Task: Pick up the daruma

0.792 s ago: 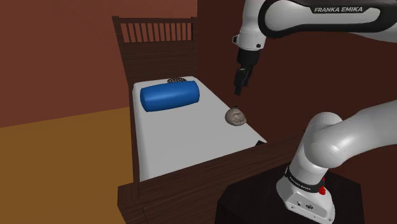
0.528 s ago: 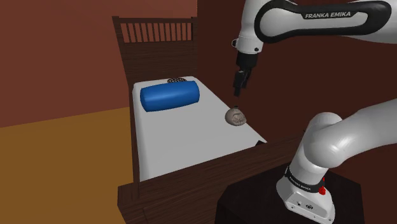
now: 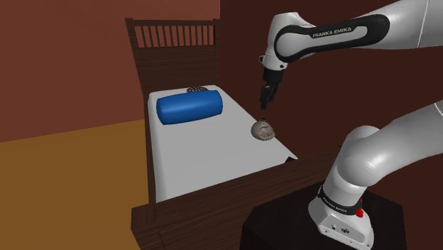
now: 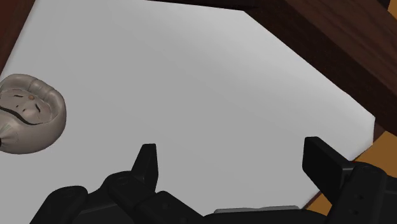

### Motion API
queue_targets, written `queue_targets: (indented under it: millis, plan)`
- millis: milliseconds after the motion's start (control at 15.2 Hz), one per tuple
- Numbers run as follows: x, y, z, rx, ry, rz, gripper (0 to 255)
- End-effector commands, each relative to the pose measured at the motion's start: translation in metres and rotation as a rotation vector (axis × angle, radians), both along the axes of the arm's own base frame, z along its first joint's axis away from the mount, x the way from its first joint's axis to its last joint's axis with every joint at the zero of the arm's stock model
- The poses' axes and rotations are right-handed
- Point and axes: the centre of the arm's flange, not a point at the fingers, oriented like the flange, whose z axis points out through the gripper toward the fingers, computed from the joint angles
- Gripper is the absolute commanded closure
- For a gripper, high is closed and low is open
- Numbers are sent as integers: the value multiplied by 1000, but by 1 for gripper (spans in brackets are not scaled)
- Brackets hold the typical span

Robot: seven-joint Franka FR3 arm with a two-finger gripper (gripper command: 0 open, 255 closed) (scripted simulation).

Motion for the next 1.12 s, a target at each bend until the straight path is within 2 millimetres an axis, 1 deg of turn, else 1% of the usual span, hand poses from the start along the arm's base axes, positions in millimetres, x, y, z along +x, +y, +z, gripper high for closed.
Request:
queue_targets:
  millis: [0,1056]
  plan:
    - [10,-20,-13,0,-2,-2,0]
    - [83,-185,-125,10,-2,-19,0]
